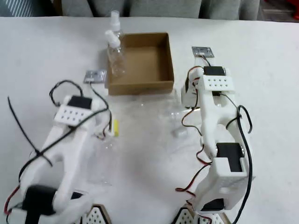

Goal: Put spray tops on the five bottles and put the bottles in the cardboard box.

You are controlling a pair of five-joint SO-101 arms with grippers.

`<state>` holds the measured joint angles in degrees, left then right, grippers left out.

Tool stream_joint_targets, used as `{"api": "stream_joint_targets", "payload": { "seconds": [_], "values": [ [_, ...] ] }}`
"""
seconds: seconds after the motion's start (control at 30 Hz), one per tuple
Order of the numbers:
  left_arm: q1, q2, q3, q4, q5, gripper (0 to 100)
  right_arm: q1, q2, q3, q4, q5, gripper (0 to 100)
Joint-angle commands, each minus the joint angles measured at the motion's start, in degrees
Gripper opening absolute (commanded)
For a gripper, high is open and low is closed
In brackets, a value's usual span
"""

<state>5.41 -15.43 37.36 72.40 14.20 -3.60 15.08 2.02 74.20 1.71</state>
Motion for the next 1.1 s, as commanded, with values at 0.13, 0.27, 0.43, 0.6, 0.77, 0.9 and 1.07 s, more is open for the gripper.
{"api": "stream_joint_targets", "payload": {
  "seconds": [0.13, 0.27, 0.43, 0.6, 0.77, 0.9, 1.07],
  "values": [
    [0.8, -13.5, 7.2, 2.4, -0.5, 25, 0.3, 0.5, 1.1, -0.7, 0.7, 3.1],
    [0.7, -13.4, 7.9, 2.6, -0.5, 25, 0.3, 0.5, 1.1, -0.7, 0.7, 3.1],
    [1.1, -13.4, 10.2, 1.8, -0.5, 25, 0.3, 0.5, 1.1, -0.7, 0.7, 3.1],
    [1.0, -12.6, 11.0, 0.1, -0.4, 25, 0.3, 0.5, 1.2, -0.7, 0.7, 3.1],
    [1.0, -5.7, 7.8, -0.4, -0.4, 25, 0.3, 0.5, 1.2, -0.7, 0.7, 3.1],
    [1.0, -0.1, 5.2, -0.5, -0.4, 25, 0.3, 0.5, 1.2, -0.7, 0.7, 3.1],
    [1.1, 3.0, 3.3, -1.0, -0.5, 25, 0.3, 0.5, 1.2, -0.7, 0.7, 3.1]
  ]
}}
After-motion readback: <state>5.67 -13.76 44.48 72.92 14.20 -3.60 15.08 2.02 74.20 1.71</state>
